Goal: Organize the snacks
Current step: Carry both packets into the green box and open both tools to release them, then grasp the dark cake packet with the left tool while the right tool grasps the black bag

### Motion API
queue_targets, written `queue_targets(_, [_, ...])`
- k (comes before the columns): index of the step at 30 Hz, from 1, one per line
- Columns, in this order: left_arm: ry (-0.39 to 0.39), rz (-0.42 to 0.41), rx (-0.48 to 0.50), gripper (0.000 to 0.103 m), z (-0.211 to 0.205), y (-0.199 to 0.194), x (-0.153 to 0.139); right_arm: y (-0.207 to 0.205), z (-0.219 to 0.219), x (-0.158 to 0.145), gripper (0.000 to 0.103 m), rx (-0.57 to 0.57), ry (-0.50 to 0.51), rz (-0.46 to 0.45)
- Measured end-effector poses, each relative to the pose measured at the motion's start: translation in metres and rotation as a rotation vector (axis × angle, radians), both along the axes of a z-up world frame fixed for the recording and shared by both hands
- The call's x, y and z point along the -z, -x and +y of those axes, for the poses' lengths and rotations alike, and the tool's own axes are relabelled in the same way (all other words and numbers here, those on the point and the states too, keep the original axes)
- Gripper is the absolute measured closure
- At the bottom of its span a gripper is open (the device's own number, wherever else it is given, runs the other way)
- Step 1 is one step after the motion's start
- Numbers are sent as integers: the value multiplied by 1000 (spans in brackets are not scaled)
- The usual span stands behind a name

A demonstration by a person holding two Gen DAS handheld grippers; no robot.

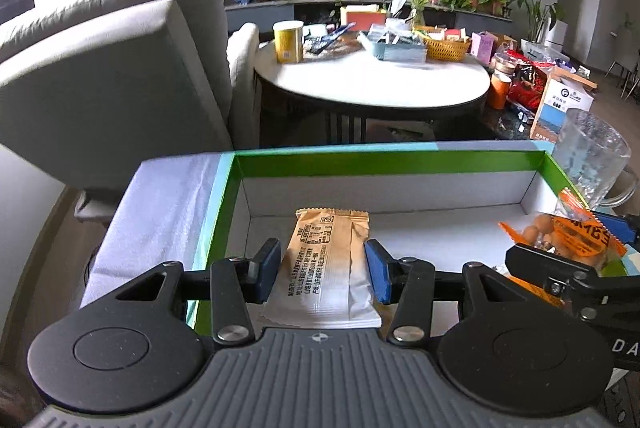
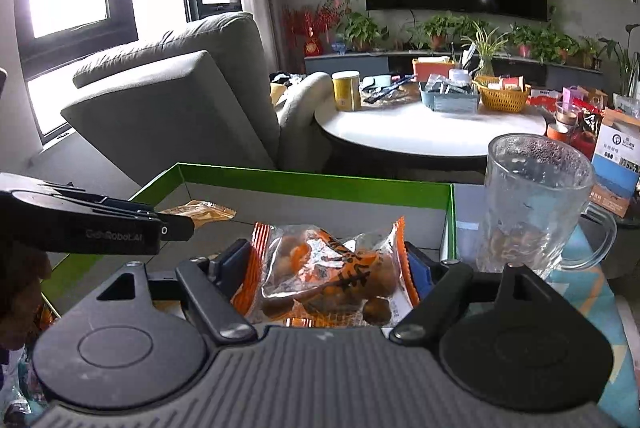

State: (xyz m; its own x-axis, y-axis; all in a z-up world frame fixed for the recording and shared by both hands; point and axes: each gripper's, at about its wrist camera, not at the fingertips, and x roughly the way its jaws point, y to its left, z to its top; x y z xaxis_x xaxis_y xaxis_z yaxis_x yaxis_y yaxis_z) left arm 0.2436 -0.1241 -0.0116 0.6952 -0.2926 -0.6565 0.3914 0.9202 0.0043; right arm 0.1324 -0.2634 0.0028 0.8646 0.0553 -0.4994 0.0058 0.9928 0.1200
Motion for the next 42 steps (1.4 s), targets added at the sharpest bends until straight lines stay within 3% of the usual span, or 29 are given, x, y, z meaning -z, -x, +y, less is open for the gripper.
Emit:
queue_targets(4, [6, 30, -10, 59, 4, 1, 2, 0, 3, 1, 19, 7, 13, 17])
queue_targets(9, [0, 6, -5, 54, 12, 15, -5, 4, 2, 0, 11, 35, 15, -3])
queue_targets(21, [-5, -44, 13, 52, 55, 81, -24, 61, -3, -19, 10, 28, -7, -83])
queue_targets(32, [3, 56, 22, 52, 106, 157, -5, 112, 24, -35, 7, -165, -31, -150])
queue_targets(36, [14, 102, -15, 52, 120, 170, 8, 123, 39, -29, 6, -239, -13, -134])
queue_targets(42, [1, 105, -57, 52, 135, 183, 21, 132, 56, -15, 6, -311, -39, -81])
